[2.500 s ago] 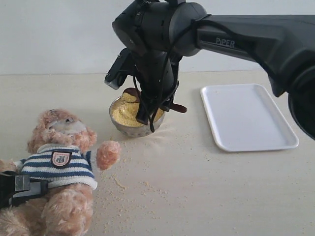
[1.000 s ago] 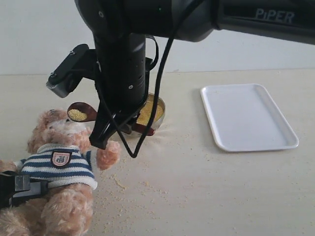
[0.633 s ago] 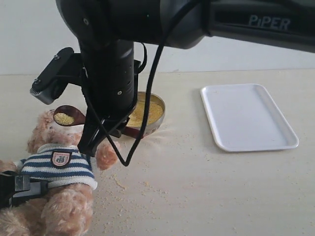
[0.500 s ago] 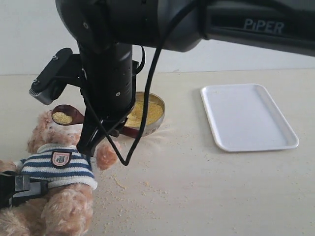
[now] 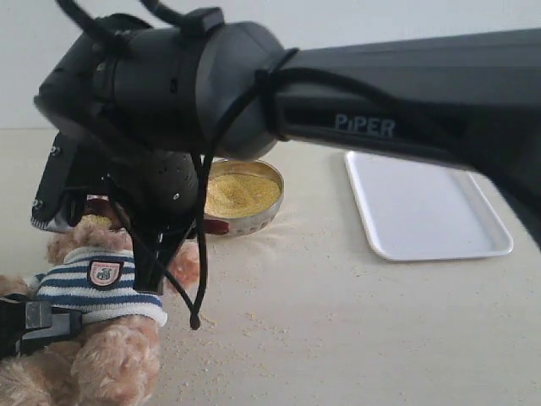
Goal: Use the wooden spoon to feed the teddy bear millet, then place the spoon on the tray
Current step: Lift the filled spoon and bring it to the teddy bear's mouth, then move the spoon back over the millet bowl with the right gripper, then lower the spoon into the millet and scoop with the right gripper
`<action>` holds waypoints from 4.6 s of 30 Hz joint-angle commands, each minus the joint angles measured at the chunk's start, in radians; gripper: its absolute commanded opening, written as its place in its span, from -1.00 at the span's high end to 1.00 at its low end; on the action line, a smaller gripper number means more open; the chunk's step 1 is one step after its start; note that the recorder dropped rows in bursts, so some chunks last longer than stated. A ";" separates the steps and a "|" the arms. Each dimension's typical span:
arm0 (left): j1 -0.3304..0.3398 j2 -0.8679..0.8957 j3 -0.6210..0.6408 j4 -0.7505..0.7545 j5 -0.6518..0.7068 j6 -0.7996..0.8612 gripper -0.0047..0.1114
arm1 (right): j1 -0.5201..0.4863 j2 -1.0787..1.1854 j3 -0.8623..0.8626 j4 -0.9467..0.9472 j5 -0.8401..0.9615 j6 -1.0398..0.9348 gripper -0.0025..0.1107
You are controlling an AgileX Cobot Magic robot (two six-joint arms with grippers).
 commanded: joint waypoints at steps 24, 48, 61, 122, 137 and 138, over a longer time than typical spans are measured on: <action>0.002 -0.012 0.002 -0.013 0.006 0.005 0.83 | 0.123 0.041 0.002 -0.395 0.109 0.144 0.89; 0.002 -0.012 0.002 -0.013 0.004 0.005 0.83 | 0.152 0.093 0.002 -0.501 0.124 0.212 0.89; 0.002 -0.012 0.002 -0.013 0.004 0.005 0.83 | 0.155 0.050 0.002 -0.518 0.124 0.301 0.89; 0.002 -0.012 0.002 -0.013 0.002 0.005 0.83 | -0.214 0.150 0.002 -0.495 0.124 0.132 0.89; 0.002 -0.012 0.002 -0.013 0.004 0.005 0.83 | -0.188 0.190 0.002 -0.507 0.079 0.189 0.89; 0.002 -0.012 0.002 -0.013 0.004 0.005 0.83 | -0.186 0.192 0.002 -0.507 0.077 0.189 0.89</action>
